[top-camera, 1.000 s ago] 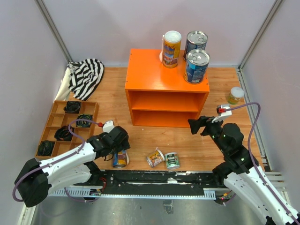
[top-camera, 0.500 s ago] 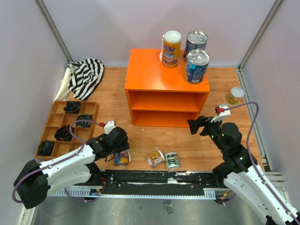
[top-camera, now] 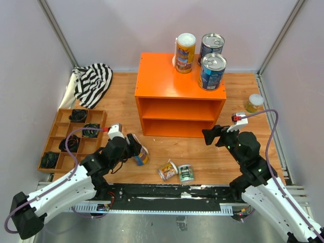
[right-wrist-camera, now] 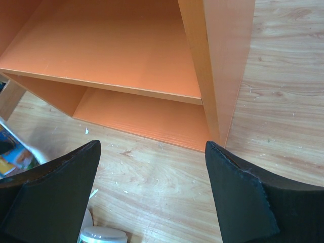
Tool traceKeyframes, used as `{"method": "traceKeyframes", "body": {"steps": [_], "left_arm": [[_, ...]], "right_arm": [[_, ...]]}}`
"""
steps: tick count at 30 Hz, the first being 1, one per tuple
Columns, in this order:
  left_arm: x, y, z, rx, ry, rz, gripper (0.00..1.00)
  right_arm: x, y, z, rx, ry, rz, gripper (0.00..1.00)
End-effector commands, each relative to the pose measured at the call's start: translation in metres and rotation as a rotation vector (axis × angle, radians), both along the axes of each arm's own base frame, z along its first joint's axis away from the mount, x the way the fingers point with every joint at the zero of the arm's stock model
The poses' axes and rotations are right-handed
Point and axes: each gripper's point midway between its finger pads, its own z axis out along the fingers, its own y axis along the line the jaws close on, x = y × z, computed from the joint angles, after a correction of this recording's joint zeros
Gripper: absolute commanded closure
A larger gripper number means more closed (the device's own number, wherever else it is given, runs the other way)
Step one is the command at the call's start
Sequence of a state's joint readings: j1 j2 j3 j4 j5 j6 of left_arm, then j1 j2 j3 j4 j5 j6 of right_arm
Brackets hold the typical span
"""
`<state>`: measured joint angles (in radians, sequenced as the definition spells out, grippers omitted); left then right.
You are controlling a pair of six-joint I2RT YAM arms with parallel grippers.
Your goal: Place and organize the canned foods onto the counter
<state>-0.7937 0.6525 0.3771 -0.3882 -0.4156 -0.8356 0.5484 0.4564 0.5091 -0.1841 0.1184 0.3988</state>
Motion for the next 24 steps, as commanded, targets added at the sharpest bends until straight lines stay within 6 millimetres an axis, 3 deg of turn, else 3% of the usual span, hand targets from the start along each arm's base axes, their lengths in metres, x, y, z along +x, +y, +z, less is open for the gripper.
{"method": "traceKeyframes", "body": {"steps": [1, 4, 10, 17, 24], "left_arm": [[0.024, -0.016, 0.067, -0.122, -0.238, -0.013, 0.60], [0.024, -0.024, 0.070, -0.126, -0.263, -0.053, 0.60], [0.016, -0.044, 0.055, -0.035, -0.266, -0.128, 0.57], [0.003, -0.056, 0.035, 0.155, -0.304, -0.121, 0.54], [-0.008, -0.070, 0.031, 0.194, -0.365, -0.120, 0.48]], "right_arm": [[-0.003, 0.005, 0.004, 0.015, -0.004, 0.017, 0.15], [-0.003, 0.004, 0.004, 0.013, 0.000, 0.017, 0.15], [-0.006, 0.000, 0.003, -0.001, 0.003, 0.008, 0.15], [-0.007, -0.001, -0.001, -0.007, 0.010, 0.008, 0.15], [-0.008, -0.003, 0.001, -0.020, 0.004, 0.008, 0.15]]}}
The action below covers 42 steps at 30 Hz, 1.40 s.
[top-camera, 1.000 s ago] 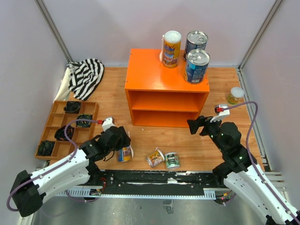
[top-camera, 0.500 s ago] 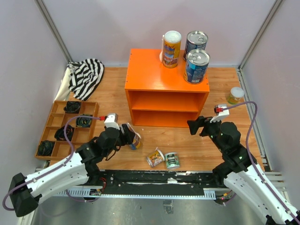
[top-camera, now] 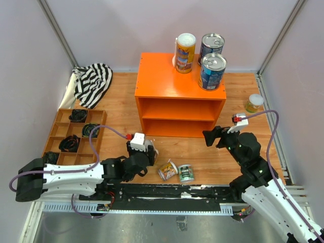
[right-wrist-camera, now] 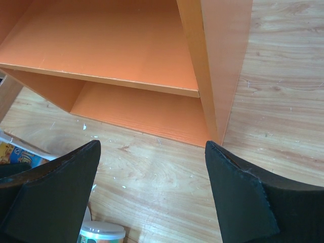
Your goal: Place and organize the canned foods onto the counter
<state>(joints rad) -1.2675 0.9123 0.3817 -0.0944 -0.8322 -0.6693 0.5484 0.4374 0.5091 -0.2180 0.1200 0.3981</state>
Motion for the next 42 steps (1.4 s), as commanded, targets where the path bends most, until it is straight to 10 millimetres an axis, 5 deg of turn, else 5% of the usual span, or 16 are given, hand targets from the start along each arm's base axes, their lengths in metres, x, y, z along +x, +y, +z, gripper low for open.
{"method": "traceKeyframes", "body": {"steps": [1, 21, 42], "left_arm": [[0.007, -0.004, 0.022, -0.061, -0.101, 0.075, 0.47], [-0.008, -0.018, 0.017, -0.093, -0.193, -0.113, 0.20], [-0.010, -0.008, 0.030, -0.078, -0.267, -0.074, 0.20]], "right_arm": [[-0.005, 0.000, 0.004, -0.013, -0.007, 0.010, 0.15], [-0.006, -0.001, -0.005, -0.017, 0.007, 0.010, 0.15], [-0.007, -0.003, -0.005, -0.024, 0.012, 0.001, 0.15]]}}
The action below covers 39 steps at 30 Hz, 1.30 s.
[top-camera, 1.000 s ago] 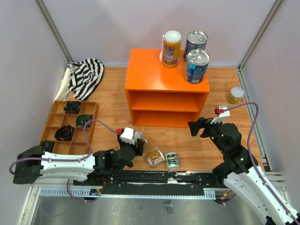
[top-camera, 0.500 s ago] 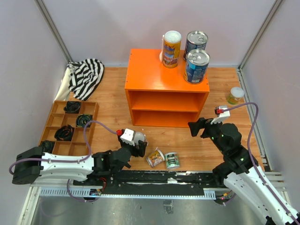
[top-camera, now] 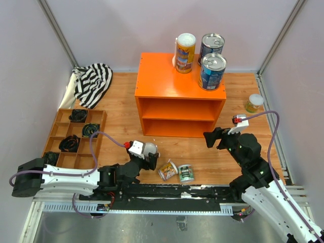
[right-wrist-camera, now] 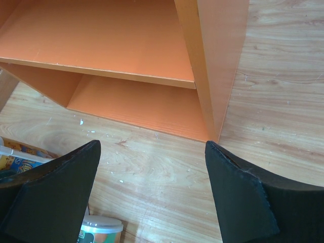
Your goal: Place and organize the canned foods onto the counter
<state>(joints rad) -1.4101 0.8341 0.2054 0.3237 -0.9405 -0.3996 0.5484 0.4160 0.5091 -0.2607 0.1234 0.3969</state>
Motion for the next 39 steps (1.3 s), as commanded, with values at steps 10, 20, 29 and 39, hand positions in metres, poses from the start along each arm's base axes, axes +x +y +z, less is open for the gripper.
{"method": "traceKeyframes", "body": {"steps": [10, 20, 29, 39], "left_arm": [[0.001, 0.013, 0.016, -0.052, -0.085, 0.059, 0.41], [-0.006, 0.008, 0.043, -0.080, -0.131, 0.038, 0.71], [-0.025, -0.011, 0.087, -0.022, -0.196, 0.000, 0.93], [-0.044, -0.021, 0.153, -0.080, -0.213, -0.039, 1.00]], "right_arm": [[-0.001, 0.001, -0.002, -0.015, 0.002, 0.004, 0.15], [-0.001, -0.003, -0.005, -0.028, 0.004, -0.012, 0.15], [0.000, -0.007, -0.009, -0.050, 0.014, -0.030, 0.15], [-0.002, -0.014, -0.011, -0.070, 0.020, -0.053, 0.15]]}}
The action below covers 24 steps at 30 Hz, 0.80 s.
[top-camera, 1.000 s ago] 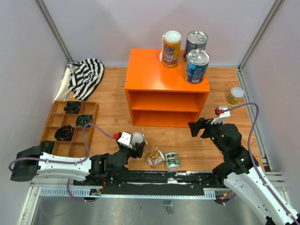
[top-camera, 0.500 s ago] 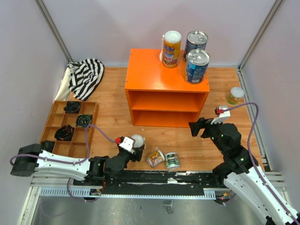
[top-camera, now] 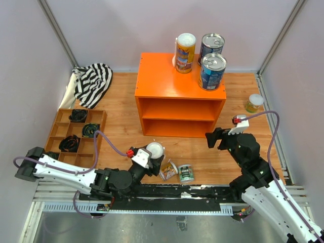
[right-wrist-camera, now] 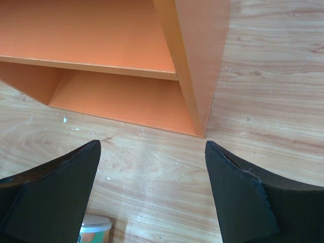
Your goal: Place and organize the canned foods onto the counter
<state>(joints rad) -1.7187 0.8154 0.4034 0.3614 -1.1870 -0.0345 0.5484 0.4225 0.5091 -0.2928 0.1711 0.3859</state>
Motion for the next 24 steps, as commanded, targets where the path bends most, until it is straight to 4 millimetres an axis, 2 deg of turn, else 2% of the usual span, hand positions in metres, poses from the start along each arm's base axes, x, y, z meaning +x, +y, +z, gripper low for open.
{"method": "traceKeyframes", "body": {"steps": [1, 6, 12, 16, 24], "left_arm": [[-0.002, 0.004, 0.066, -0.161, 0.008, 0.036, 1.00], [-0.009, -0.002, 0.105, -0.168, -0.006, 0.011, 1.00], [-0.012, -0.010, 0.170, -0.181, -0.063, -0.021, 1.00], [-0.013, -0.015, 0.204, -0.183, -0.100, -0.025, 1.00], [-0.013, -0.014, 0.271, -0.218, -0.200, -0.053, 1.00]], "right_arm": [[-0.004, -0.006, -0.002, -0.031, -0.003, -0.012, 0.15], [-0.005, -0.007, -0.005, -0.029, 0.003, -0.016, 0.15], [-0.006, -0.006, -0.004, -0.024, 0.004, -0.016, 0.15], [-0.006, -0.006, -0.004, -0.017, 0.006, -0.016, 0.15], [-0.005, -0.003, -0.009, -0.008, 0.017, -0.010, 0.16]]}}
